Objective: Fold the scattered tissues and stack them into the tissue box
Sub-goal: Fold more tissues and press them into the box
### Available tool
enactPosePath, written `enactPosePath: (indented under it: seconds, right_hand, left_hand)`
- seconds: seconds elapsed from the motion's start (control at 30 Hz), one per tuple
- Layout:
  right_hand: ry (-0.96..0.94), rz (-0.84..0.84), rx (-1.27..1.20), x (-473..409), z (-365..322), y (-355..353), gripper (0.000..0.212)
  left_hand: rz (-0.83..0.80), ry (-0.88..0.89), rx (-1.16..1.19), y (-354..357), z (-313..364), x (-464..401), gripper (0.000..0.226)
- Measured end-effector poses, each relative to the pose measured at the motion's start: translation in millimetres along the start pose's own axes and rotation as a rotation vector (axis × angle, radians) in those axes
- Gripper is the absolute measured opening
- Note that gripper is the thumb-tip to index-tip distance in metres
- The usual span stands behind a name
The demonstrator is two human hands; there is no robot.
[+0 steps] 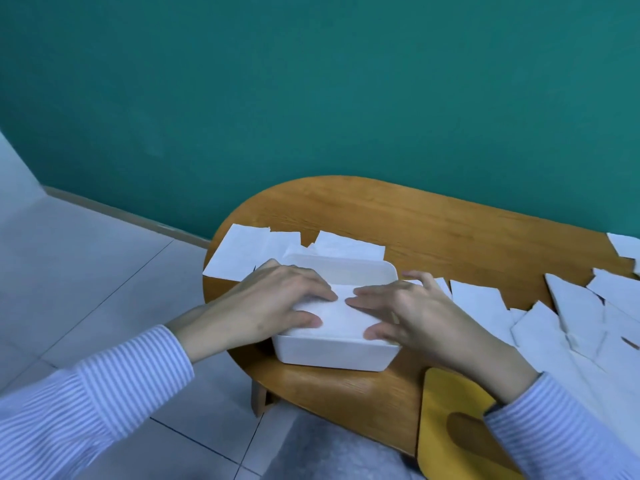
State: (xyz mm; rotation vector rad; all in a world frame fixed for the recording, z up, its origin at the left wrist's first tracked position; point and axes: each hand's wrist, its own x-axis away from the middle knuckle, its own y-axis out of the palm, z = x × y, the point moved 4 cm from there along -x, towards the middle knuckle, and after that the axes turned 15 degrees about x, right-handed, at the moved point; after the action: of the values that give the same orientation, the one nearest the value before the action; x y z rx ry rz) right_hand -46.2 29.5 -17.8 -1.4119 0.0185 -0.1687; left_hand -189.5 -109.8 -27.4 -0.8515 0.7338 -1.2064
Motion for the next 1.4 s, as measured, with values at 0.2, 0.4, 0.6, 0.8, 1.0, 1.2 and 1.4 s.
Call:
enactPosePath:
  seconds: [0.2, 0.4, 0.6, 0.8, 1.0, 1.2, 1.4]
  right_hand:
    - [0.01, -0.119, 0.105, -15.0, -2.7, 3.9, 0.05]
    - [0.007, -0.081, 0.09, -17.2, -2.0, 4.5, 0.049]
    - [0.1, 0.186, -0.329, 16.2, 22.5, -6.3, 0.035]
    - [0.29, 0.271, -0.389, 75.1, 68.8, 1.2, 0.029]
    - [0.493, 0.269, -0.454, 120.0, 109.4, 40.8, 0.022]
    - [0.527, 0.063, -0.398, 139.3, 119.8, 89.2, 0.03]
    - [0.463, 0.046, -0.316, 139.7, 119.2, 105.7, 0.039]
  left_hand:
    - [-0.129, -0.066, -0.099, 7.7, 1.1, -6.7, 0.041]
    - [-0.188, -0.074, -0.158, 2.3, 10.5, -10.7, 0.041]
    - [0.072, -0.003, -0.029, -5.2, 39.6, -13.7, 0.032]
    - [0.194, 0.101, 0.123, 26.8, 94.9, -46.5, 0.036]
    - [0.183, 0.089, 0.112, 78.0, 145.1, -87.5, 0.038]
    - [0.101, -0.023, -0.232, 120.7, 153.5, -108.4, 0.033]
    - [0.01, -0.006, -0.159, 144.5, 158.3, -113.0, 0.028]
